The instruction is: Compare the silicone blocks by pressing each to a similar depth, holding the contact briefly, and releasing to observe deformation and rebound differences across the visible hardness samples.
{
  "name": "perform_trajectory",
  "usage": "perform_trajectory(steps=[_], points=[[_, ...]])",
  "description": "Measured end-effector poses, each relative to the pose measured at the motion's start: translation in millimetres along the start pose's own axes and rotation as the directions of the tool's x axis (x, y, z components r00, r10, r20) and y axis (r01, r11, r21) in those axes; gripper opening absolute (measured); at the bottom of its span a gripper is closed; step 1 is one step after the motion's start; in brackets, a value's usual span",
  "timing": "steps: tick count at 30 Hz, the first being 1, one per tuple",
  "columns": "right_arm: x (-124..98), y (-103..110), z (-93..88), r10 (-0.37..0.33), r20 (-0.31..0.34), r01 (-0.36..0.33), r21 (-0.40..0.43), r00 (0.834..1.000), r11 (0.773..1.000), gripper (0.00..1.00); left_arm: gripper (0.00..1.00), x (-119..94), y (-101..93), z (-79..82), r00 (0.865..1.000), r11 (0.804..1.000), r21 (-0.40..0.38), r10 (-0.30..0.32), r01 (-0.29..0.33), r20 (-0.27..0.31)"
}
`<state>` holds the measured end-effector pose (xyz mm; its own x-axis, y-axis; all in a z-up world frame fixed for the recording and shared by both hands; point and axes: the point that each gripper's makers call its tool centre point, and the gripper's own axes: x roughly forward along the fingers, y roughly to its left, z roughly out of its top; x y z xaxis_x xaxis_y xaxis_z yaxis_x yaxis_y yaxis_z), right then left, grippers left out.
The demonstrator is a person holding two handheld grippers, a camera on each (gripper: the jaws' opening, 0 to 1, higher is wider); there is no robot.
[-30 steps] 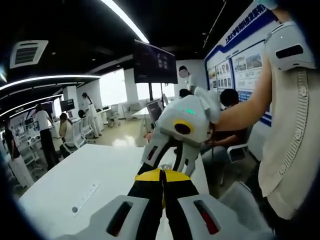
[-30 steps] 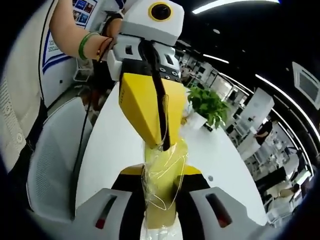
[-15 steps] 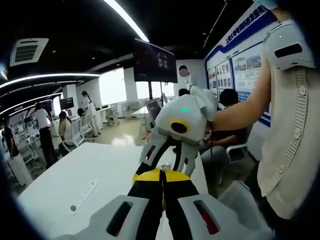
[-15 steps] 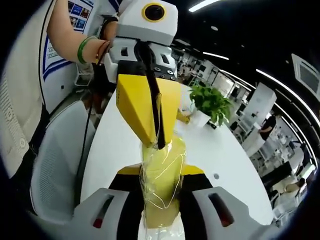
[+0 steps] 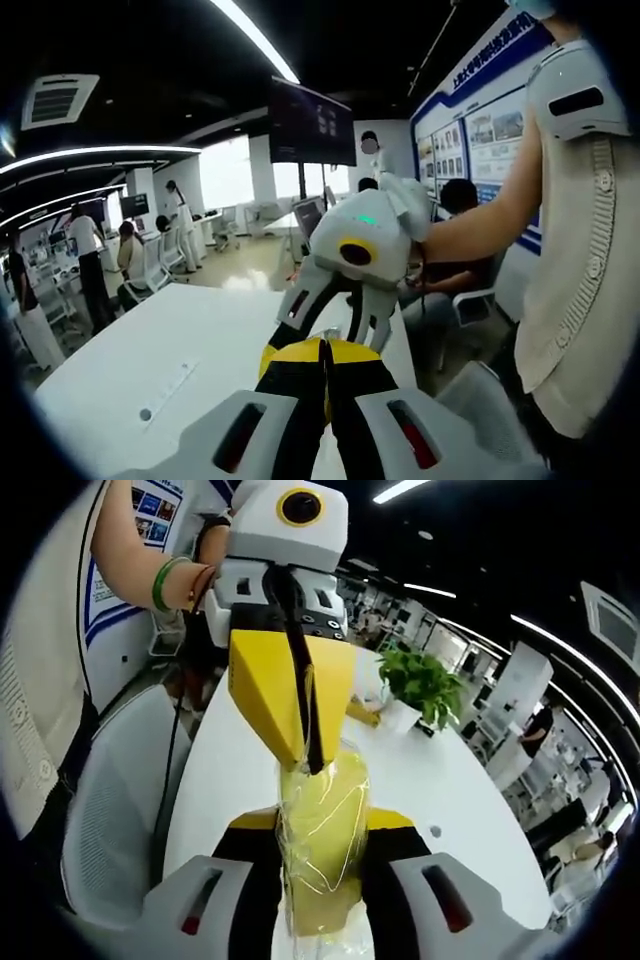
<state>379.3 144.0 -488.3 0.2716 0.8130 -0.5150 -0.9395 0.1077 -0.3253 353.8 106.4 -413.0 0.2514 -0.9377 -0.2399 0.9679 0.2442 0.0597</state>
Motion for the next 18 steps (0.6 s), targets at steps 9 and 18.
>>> perform_trajectory(steps=[9,18], points=[[1.3,0.0,-1.1,0.000,0.003,0.000,0.013,1.000,1.000,0.29,0.00,-0.1,1.0,-2.2,1.000,1.000,-0.008,0.001,-0.001,0.002],[3.1,2.3,-2.5,0.013,0.009,-0.014,0.036,1.000,0.999,0.31,0.00,-0.5,1.1,-5.7,1.000,1.000,-0.017,-0.001,0.001,-0.004]])
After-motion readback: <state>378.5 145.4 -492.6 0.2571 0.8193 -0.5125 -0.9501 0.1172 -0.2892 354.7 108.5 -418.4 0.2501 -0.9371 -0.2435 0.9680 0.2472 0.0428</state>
